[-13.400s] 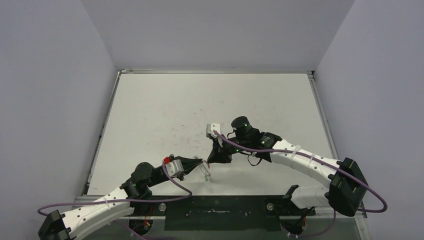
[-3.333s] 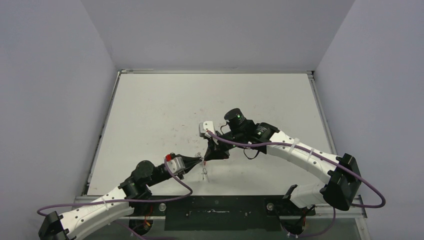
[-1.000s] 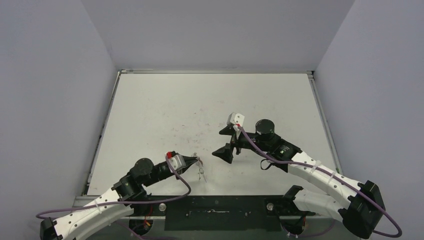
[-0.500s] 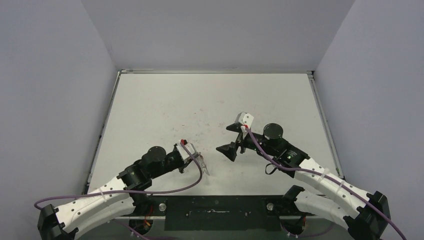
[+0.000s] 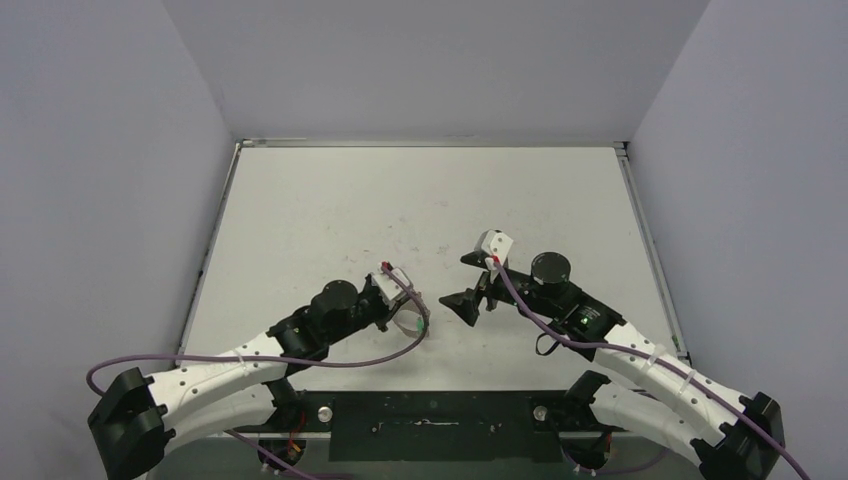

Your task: Put the keys on the keyring

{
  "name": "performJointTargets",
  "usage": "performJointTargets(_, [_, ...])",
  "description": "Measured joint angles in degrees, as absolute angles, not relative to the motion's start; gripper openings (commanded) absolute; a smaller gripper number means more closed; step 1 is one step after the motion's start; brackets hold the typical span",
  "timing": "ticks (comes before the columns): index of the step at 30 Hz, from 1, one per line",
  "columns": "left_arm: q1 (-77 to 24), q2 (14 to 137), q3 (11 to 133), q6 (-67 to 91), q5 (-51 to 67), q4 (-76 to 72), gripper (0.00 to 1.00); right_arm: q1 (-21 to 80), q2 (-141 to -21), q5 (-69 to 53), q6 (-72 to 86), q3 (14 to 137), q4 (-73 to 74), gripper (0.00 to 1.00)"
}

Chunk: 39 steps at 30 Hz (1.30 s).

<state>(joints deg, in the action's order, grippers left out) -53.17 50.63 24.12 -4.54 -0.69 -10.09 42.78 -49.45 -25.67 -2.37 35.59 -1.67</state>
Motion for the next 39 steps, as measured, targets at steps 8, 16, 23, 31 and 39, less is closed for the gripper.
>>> performJointTargets(8, [-52.8, 57.4, 26.1, -3.6, -2.2, -12.6, 0.00, 42.8, -48.6, -25.2, -3.1, 35.6, -0.7, 1.00])
performJointTargets(16, [-46.5, 60.1, 26.2, -3.2, 4.2, -13.7, 0.00, 42.8, -48.6, -24.0, -4.0, 35.6, 1.1, 1.00])
performJointTargets(23, [-40.8, 61.3, 26.9, -1.9, 9.9, -14.9, 0.00, 42.8, -48.5, -22.7, -4.5, 35.6, 3.0, 1.00])
performJointTargets(31, [-37.2, 63.6, 28.9, -1.4, 13.1, -17.0, 0.05, 42.7, -48.6, -21.8, -4.9, 35.6, 3.8, 1.00])
performJointTargets(39, [-30.1, 65.1, 29.6, 2.4, 19.6, -20.7, 0.19, 42.7, -50.8, -21.1, -4.6, 36.1, 3.5, 1.00])
